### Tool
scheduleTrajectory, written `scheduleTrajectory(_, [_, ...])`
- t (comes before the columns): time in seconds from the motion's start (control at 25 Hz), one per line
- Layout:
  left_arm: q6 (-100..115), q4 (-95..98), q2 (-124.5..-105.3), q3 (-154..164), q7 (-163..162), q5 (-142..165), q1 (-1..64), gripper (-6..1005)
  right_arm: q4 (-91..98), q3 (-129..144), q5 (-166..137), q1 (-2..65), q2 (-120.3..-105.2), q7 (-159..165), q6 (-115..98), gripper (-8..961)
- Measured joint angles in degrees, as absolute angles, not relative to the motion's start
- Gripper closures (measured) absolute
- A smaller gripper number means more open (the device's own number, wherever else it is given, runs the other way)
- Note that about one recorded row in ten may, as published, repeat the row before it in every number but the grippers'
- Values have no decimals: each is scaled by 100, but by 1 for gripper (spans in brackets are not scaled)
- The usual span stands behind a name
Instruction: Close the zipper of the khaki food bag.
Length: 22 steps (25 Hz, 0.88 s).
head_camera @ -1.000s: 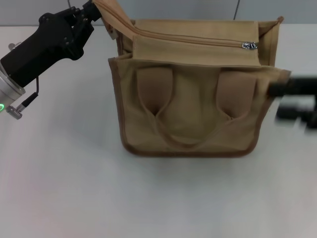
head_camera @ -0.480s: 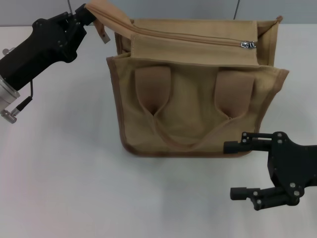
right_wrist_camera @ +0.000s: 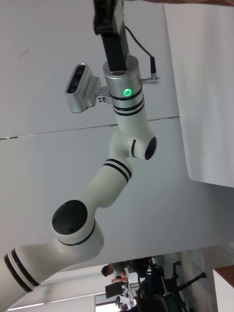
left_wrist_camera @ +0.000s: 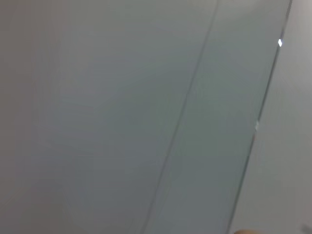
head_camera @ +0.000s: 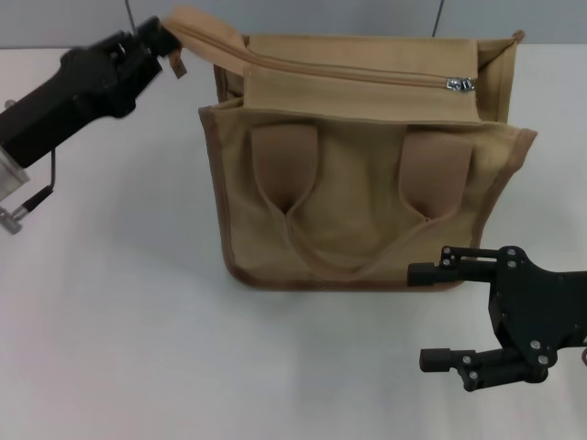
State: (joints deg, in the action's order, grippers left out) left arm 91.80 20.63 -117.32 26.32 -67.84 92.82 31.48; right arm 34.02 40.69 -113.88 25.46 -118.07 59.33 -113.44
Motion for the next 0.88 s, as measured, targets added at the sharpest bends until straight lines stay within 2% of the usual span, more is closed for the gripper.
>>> scheduleTrajectory(0.12, [9241, 2364, -11659, 2880, -7123, 9376, 3025, 928, 3395, 4069, -11390, 2550, -11805, 5932, -11324, 154])
scheduleTrajectory(0.16, [9384, 2757, -11568, 3071, -7508, 9435, 2804, 926, 3391, 4068, -11391, 2550, -11806, 5933, -11315, 154])
scheduleTrajectory(0.24, [9499, 2949, -11518, 3128, -7671, 9454, 2695, 799, 3378, 4068, -11391, 2551, -11809, 5933, -11310, 154])
scheduleTrajectory(0.32, [9918, 3213, -11371, 3178, -7803, 9470, 2481, 697, 3354, 4074, -11391, 2557, -11810, 5933, -11302, 154])
scheduleTrajectory(0.36, [10419, 3345, -11211, 3233, -7774, 9525, 2313, 658, 3293, 4078, -11391, 2567, -11811, 5933, -11278, 155])
scheduleTrajectory(0.4, [10419, 3345, -11211, 3233, -7774, 9525, 2313, 620, 3293, 4078, -11391, 2567, -11811, 5933, -11278, 155])
scheduleTrajectory(0.44, [10916, 3403, -11083, 3332, -7623, 9664, 2198, 581, 3268, 4081, -11389, 2571, -11813, 5933, -11263, 155])
scheduleTrajectory(0.56, [11263, 3417, -11047, 3508, -7377, 9866, 2136, 455, 3188, 4096, -11362, 2609, -11840, 5934, -11220, 155])
scheduleTrajectory(0.6, [11263, 3417, -11047, 3508, -7377, 9866, 2136, 407, 3188, 4096, -11362, 2609, -11840, 5934, -11220, 155])
scheduleTrajectory(0.72, [11351, 3360, -11215, 4112, -6791, 10144, 2087, 261, 3062, 4096, -11361, 2652, -11851, 5932, -11145, 157])
scheduleTrajectory(0.84, [11307, 3333, -11524, 4409, -6198, 10633, 2074, 218, 2966, 4103, -11371, 2664, -11850, 5929, -11039, 158])
scheduleTrajectory(0.88, [11307, 3333, -11524, 4409, -6198, 10633, 2074, 203, 2966, 4103, -11371, 2664, -11850, 5929, -11039, 158])
